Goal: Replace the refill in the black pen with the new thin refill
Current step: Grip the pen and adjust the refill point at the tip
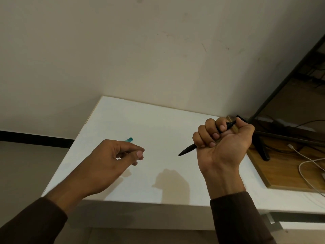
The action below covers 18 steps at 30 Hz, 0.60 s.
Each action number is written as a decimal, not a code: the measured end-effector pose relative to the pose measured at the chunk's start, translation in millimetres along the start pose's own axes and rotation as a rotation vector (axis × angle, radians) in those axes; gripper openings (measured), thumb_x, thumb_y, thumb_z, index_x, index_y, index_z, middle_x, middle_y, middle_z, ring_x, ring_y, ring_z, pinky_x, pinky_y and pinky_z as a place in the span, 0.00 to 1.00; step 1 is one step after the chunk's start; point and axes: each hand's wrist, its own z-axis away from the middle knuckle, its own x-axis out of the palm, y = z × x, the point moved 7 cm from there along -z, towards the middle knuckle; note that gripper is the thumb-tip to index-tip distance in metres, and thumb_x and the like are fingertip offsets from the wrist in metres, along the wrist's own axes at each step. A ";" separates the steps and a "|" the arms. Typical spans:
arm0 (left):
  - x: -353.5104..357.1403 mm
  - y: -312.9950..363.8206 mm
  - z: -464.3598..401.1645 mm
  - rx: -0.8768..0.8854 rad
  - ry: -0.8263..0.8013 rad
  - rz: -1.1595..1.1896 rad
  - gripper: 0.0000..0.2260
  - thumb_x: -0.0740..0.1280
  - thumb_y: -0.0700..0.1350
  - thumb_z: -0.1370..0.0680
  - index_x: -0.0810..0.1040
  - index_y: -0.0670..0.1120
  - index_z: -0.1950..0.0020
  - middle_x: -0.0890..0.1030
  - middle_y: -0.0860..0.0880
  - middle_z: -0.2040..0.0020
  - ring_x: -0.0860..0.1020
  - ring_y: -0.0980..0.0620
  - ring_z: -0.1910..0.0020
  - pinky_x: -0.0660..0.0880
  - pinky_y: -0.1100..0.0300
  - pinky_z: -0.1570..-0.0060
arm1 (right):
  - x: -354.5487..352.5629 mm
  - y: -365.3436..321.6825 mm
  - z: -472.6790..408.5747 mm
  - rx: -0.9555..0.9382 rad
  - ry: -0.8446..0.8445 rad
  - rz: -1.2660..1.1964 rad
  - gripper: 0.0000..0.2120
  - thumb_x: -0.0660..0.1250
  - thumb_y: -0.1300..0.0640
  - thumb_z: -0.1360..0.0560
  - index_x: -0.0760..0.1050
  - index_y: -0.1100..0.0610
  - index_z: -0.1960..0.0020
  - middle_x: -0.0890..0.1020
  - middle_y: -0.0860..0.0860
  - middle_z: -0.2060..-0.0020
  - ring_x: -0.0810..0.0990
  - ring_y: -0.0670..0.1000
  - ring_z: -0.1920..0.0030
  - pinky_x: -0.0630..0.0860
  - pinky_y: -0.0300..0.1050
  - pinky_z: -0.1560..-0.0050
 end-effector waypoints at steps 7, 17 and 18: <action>-0.8 -1.1 0.6 -0.002 0.001 0.003 0.21 0.65 0.66 0.32 0.88 0.57 0.49 0.88 0.63 0.53 0.86 0.63 0.53 0.81 0.50 0.41 | -1.2 0.0 0.6 -0.004 0.016 0.003 0.20 0.52 0.46 0.22 0.62 0.55 0.69 0.60 0.48 0.75 0.55 0.47 0.77 0.57 0.39 0.76; 1.0 0.1 0.5 -0.001 -0.003 0.011 0.22 0.65 0.66 0.32 0.88 0.56 0.48 0.88 0.62 0.52 0.86 0.62 0.53 0.81 0.49 0.40 | -1.9 -2.2 0.6 -0.009 0.020 0.001 0.20 0.52 0.46 0.22 0.62 0.55 0.69 0.60 0.49 0.75 0.55 0.47 0.77 0.56 0.40 0.76; 0.8 0.3 0.4 0.000 -0.002 0.011 0.23 0.65 0.67 0.33 0.88 0.56 0.48 0.88 0.63 0.52 0.86 0.62 0.53 0.81 0.49 0.40 | -1.8 -2.2 0.8 -0.009 0.019 0.003 0.20 0.52 0.46 0.22 0.62 0.55 0.69 0.59 0.49 0.75 0.54 0.47 0.77 0.55 0.40 0.76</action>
